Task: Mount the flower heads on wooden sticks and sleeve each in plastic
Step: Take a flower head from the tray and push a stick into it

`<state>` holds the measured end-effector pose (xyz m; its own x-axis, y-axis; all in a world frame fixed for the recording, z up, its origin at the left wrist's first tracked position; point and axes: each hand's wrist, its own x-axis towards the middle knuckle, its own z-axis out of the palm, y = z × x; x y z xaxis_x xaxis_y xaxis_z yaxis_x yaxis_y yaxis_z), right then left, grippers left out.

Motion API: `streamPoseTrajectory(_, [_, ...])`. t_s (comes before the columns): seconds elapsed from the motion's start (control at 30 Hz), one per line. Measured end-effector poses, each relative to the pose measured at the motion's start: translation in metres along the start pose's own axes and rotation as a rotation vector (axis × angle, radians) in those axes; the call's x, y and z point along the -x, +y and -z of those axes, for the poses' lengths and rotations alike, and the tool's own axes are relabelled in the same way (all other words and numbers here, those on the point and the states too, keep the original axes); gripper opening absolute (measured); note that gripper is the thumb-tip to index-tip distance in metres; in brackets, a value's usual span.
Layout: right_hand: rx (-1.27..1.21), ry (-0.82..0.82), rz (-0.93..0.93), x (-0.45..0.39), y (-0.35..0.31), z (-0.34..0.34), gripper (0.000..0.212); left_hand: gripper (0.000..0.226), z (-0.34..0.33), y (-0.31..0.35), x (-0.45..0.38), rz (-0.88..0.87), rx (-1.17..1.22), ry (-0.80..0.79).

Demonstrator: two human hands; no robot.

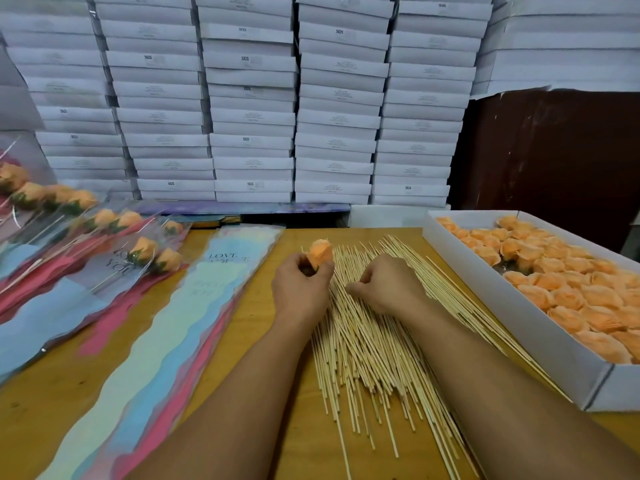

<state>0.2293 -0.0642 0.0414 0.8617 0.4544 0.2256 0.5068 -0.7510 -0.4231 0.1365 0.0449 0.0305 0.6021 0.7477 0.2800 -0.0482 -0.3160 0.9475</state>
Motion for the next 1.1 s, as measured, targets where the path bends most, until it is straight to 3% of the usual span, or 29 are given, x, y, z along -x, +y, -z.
streamPoseTrajectory(0.17, [0.047, 0.001, -0.019, -0.003, -0.005, -0.001, 0.021, 0.023, 0.000, 0.001, -0.002, 0.092, 0.104, 0.017])
streamPoseTrajectory(0.3, [-0.068, -0.049, -0.102, -0.003, -0.003, 0.003, 0.026, 0.024, -0.001, 0.001, -0.002, 0.098, 0.120, 0.012])
streamPoseTrajectory(0.43, [-0.331, -0.091, -0.180, 0.000, 0.002, 0.010, 0.025, 0.034, 0.000, 0.003, -0.001, 0.116, 0.154, -0.002])
streamPoseTrajectory(0.6, [-0.863, -0.206, -0.277, 0.003, -0.003, 0.019, 0.008, 0.053, 0.003, 0.004, 0.001, 0.094, 0.228, -0.033])
streamPoseTrajectory(0.77, [-1.001, -0.267, -0.286, 0.007, -0.006, 0.024, 0.037, 0.042, 0.002, 0.008, 0.002, 0.101, 0.390, -0.061])
streamPoseTrajectory(0.87, [-0.942, -0.251, -0.250, 0.009, -0.008, 0.025, 0.022, 0.032, 0.003, 0.011, 0.001, 0.156, 0.476, -0.064])
streamPoseTrajectory(1.1, [-1.007, -0.238, -0.183, 0.018, -0.021, 0.023, 0.016, 0.019, 0.009, 0.014, -0.003, 0.259, 0.665, -0.049])
